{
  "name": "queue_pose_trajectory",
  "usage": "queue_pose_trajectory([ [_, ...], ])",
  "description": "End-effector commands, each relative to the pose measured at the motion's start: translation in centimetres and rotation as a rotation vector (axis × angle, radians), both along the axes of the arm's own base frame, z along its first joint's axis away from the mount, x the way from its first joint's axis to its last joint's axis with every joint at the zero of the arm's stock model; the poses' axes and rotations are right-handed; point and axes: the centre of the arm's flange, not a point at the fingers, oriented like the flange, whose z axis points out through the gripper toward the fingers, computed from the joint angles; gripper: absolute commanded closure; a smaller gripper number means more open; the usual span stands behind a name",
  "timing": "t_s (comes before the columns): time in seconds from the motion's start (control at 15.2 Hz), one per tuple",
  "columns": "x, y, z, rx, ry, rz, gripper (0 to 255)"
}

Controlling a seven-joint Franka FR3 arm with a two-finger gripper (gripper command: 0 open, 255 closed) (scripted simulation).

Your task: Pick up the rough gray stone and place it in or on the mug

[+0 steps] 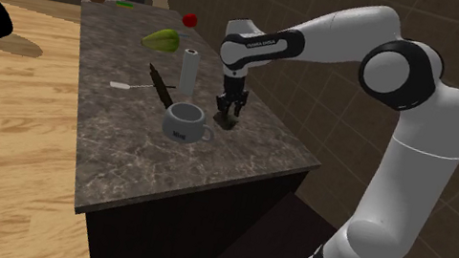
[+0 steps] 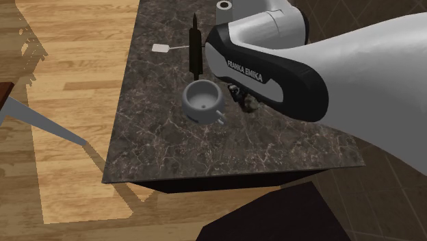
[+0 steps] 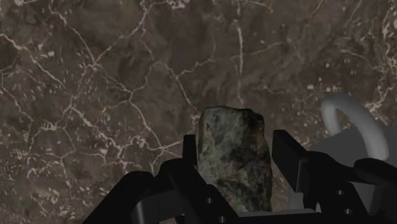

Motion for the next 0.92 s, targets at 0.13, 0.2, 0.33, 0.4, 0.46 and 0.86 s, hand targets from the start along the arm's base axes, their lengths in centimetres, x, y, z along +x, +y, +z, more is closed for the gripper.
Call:
queue_pose_trajectory([
  [0.13, 0.0, 0.0, 2.3, 0.0, 0.0, 0.0, 255],
  [0.2, 0.0, 0.0, 2.8, 0.0, 0.0, 0.0, 255],
  [0.33, 0.0, 0.0, 3.9, 0.0, 0.0, 0.0, 255],
  [0.4, 0.0, 0.0, 4.4, 0.0, 0.0, 0.0, 255],
  [0.46, 0.0, 0.0, 4.9, 0.0, 0.0, 0.0, 255],
  [0.86, 0.0, 0.0, 8.1, 0.0, 0.0, 0.0, 255],
])
